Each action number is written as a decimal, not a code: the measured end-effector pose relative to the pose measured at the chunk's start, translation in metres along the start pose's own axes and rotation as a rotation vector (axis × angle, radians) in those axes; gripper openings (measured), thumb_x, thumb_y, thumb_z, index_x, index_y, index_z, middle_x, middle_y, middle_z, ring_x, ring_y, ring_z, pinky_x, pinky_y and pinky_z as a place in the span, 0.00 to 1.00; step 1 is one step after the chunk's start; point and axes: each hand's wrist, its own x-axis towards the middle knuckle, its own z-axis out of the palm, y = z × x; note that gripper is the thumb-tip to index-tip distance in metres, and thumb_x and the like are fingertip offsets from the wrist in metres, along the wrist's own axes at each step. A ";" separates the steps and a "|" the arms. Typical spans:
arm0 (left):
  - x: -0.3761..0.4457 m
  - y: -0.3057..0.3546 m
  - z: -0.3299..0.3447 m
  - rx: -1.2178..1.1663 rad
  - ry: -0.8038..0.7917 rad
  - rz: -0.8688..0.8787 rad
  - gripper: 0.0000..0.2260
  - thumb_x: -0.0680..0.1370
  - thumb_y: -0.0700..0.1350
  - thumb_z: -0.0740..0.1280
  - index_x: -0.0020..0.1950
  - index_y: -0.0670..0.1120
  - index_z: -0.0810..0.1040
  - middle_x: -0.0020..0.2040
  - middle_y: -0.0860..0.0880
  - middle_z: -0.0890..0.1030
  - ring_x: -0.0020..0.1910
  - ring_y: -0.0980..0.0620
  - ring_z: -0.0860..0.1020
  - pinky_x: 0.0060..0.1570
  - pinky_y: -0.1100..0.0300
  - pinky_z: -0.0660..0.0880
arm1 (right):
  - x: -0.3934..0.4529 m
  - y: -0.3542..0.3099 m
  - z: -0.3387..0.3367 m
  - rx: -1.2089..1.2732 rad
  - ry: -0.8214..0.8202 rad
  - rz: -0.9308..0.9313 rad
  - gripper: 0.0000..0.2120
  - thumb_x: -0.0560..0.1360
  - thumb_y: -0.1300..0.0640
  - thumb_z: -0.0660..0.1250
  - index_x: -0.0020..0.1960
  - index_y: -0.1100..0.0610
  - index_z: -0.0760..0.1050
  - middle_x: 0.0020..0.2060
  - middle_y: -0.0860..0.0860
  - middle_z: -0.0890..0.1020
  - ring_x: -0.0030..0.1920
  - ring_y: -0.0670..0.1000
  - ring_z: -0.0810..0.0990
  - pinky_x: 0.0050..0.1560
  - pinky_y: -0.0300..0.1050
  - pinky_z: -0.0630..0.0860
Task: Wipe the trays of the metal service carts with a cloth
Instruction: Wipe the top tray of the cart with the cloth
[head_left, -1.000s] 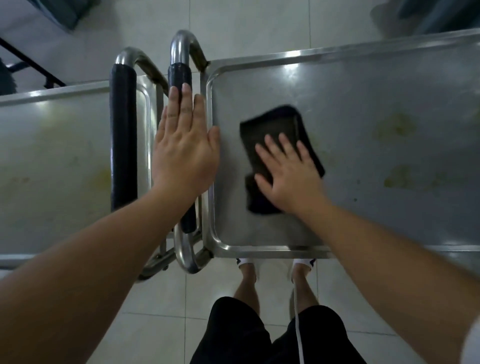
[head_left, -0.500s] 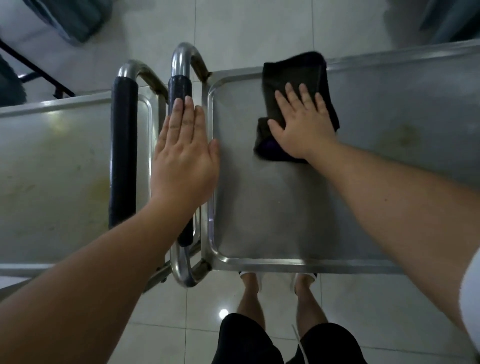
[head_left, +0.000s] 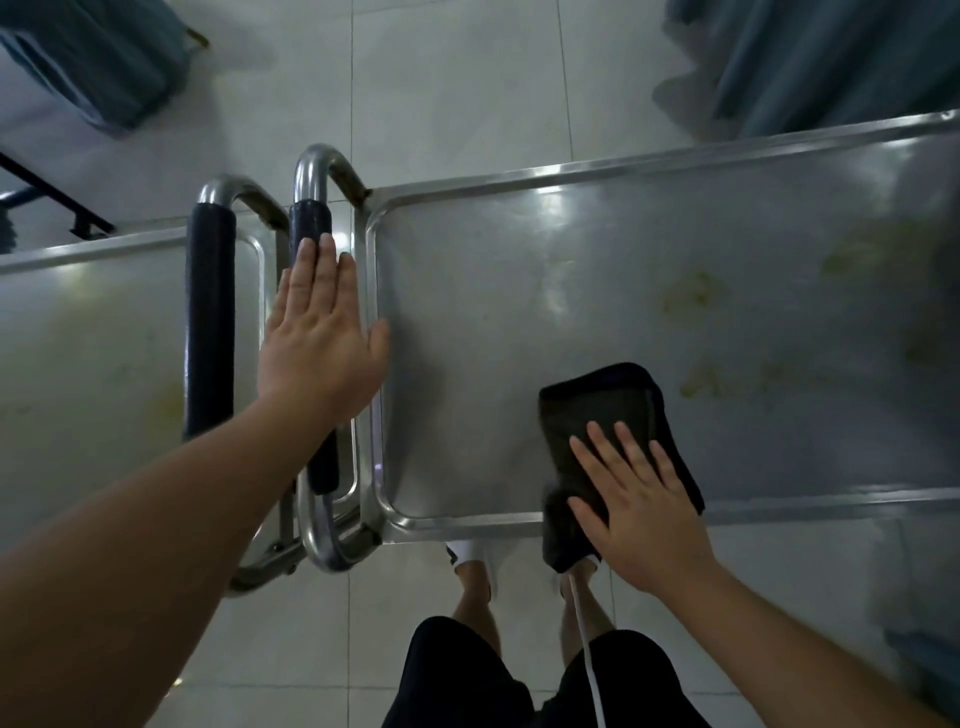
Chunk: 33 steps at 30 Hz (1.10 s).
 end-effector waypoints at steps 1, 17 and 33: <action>0.000 0.001 0.000 -0.013 0.011 -0.005 0.35 0.84 0.61 0.44 0.86 0.44 0.41 0.86 0.47 0.36 0.83 0.53 0.31 0.82 0.51 0.36 | 0.004 0.001 -0.002 0.001 0.000 -0.002 0.34 0.84 0.34 0.50 0.86 0.45 0.50 0.85 0.47 0.53 0.85 0.53 0.48 0.82 0.61 0.52; -0.001 0.002 0.006 0.001 0.063 -0.031 0.32 0.87 0.61 0.43 0.86 0.43 0.46 0.87 0.46 0.40 0.84 0.53 0.34 0.84 0.50 0.39 | 0.283 0.074 -0.123 0.021 0.034 0.091 0.38 0.80 0.30 0.40 0.86 0.44 0.44 0.85 0.45 0.44 0.85 0.51 0.42 0.83 0.58 0.40; -0.002 0.006 0.002 -0.027 0.039 -0.062 0.32 0.87 0.62 0.41 0.87 0.45 0.46 0.87 0.48 0.39 0.83 0.55 0.33 0.83 0.50 0.40 | -0.012 0.075 -0.012 -0.021 -0.010 0.007 0.34 0.84 0.33 0.47 0.86 0.46 0.52 0.85 0.47 0.52 0.85 0.54 0.52 0.83 0.61 0.50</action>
